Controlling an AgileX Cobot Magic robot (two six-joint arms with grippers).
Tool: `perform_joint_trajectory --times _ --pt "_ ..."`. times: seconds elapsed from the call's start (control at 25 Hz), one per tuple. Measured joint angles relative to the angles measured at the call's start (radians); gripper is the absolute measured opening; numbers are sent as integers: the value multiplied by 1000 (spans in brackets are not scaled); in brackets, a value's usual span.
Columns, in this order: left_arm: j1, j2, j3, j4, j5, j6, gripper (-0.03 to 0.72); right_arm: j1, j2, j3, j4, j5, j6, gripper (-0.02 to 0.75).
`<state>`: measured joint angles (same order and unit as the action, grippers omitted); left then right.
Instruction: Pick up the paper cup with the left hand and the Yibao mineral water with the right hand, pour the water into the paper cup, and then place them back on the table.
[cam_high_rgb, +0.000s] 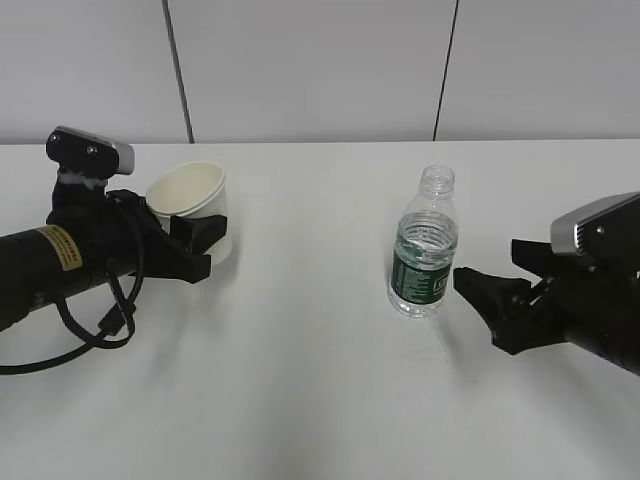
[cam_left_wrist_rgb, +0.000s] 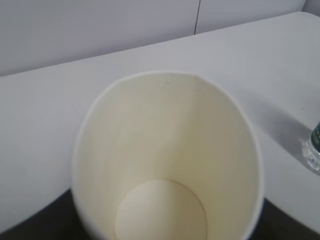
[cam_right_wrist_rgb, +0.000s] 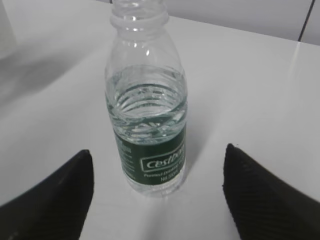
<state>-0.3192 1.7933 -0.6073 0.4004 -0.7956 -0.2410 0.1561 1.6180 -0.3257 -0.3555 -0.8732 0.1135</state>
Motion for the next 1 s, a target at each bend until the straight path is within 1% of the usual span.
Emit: perform_joint_trajectory --times 0.12,0.2,0.4,0.72,1.0 --pt "0 0 0 0 3 0 412 3 79 -29 2 -91 0 626" --pt "0 0 0 2 3 0 412 3 137 -54 -7 -122 -2 641" --pt "0 0 0 10 3 0 412 6 261 -121 -29 -200 -2 650" --pt "0 0 0 19 3 0 412 6 384 -219 -77 -241 -2 650" --pt "0 0 0 30 3 0 412 39 456 -306 -83 -244 -2 649"
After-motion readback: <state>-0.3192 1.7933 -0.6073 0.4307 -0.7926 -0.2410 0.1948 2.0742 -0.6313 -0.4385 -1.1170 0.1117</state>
